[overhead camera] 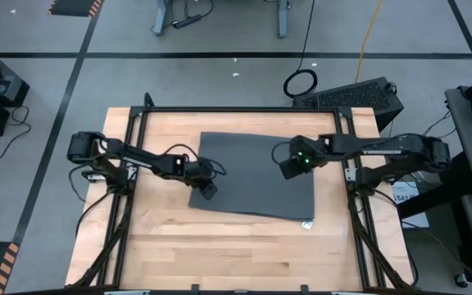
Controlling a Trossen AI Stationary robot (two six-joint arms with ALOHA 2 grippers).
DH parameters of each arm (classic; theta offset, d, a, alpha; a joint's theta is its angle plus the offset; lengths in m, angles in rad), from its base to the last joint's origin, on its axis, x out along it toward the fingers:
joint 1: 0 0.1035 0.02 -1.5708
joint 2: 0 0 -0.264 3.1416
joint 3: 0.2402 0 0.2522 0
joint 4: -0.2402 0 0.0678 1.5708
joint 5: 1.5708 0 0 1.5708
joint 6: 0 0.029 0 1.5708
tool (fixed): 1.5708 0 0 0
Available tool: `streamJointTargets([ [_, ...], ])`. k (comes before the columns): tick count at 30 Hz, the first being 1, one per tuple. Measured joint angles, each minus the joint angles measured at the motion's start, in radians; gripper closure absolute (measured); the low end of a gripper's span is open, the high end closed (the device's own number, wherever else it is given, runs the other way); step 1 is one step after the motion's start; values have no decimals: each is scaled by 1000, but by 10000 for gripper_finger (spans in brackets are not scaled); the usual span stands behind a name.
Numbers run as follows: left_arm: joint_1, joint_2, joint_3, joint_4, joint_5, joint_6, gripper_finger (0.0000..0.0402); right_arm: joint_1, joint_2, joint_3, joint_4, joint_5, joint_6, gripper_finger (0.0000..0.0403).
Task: Roll towel
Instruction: Fold the gray towel on the center of table
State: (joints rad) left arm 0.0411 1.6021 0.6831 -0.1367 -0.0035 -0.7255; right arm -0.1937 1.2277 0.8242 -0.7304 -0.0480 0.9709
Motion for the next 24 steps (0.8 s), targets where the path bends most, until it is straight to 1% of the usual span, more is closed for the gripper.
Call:
streamJointTargets([
  [3,-11,31,2,14,-4,0,249,-43,69,0,26,-44,-57,399],
  [6,-11,39,4,-23,-5,0,253,-75,144,0,38,-82,-126,399],
  [11,8,37,5,-101,-13,28,254,-80,262,0,37,-93,-202,399],
  [17,76,29,9,-130,-13,149,254,-2,365,-1,79,-168,-213,399],
  [22,166,-9,51,-254,1,181,254,86,412,3,111,-172,-107,399],
  [24,194,-30,70,-299,0,182,254,121,427,4,139,-190,-48,399],
])
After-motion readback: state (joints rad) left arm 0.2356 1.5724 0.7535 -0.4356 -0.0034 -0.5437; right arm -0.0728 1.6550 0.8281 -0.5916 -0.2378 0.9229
